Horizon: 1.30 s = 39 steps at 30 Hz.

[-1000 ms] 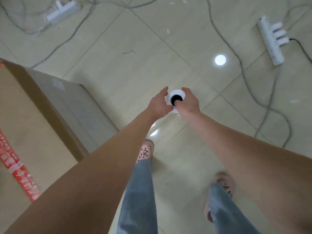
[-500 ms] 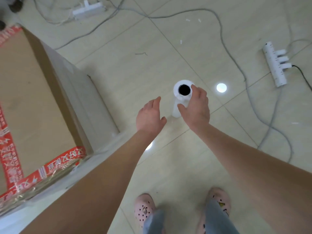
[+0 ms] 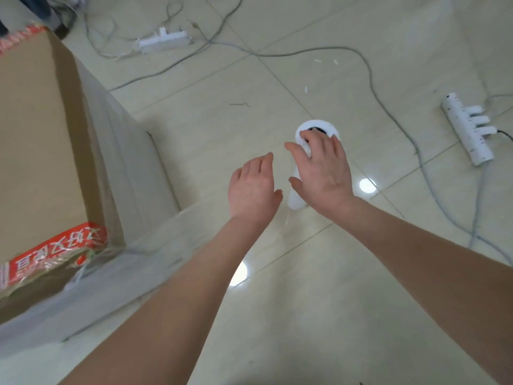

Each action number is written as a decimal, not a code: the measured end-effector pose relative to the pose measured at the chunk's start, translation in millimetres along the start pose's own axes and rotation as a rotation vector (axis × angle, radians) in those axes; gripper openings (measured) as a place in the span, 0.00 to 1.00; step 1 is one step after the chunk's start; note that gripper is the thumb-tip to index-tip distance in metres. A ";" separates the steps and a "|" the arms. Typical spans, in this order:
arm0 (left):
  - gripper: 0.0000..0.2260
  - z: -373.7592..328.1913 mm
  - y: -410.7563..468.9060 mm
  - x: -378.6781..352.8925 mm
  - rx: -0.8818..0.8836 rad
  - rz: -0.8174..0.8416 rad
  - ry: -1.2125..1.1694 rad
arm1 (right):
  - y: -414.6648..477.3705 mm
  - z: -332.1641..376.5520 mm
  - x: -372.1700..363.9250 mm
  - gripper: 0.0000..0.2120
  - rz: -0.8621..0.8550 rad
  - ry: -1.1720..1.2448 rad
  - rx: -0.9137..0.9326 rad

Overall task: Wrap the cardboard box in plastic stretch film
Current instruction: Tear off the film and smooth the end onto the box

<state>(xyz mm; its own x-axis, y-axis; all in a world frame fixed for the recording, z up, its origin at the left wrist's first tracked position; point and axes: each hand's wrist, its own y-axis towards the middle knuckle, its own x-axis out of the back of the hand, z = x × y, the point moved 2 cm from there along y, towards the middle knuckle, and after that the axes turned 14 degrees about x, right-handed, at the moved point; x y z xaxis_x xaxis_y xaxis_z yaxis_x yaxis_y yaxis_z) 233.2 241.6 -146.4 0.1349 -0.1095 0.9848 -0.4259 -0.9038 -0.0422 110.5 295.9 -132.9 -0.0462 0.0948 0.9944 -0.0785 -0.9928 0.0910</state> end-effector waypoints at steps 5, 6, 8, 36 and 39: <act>0.32 -13.2 12.5 -9.3 -0.022 -0.169 0.015 | 2.9 -7.8 -8.3 0.31 -0.113 -0.108 0.070; 0.32 -15.8 15.2 -10.3 -0.024 -0.185 0.026 | 3.2 -9.0 -9.5 0.31 -0.139 -0.122 0.082; 0.29 -21.3 22.3 -9.1 -0.026 -0.201 0.035 | 4.6 -11.5 -10.9 0.30 -0.182 -0.135 0.100; 0.08 -24.7 40.4 8.9 -0.070 -0.270 -0.057 | 21.3 -24.8 -9.2 0.13 -0.312 0.156 -0.077; 0.11 -28.2 40.4 6.5 -0.088 -0.286 -0.034 | 23.3 -24.9 -9.3 0.09 -0.325 0.172 -0.068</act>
<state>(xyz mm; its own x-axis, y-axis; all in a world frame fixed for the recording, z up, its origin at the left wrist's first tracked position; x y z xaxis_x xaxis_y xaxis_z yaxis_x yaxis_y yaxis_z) 191.6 216.1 -136.9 0.2900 0.1291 0.9483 -0.4424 -0.8606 0.2524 84.3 273.7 -141.3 -0.1744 0.4209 0.8902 -0.1827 -0.9022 0.3908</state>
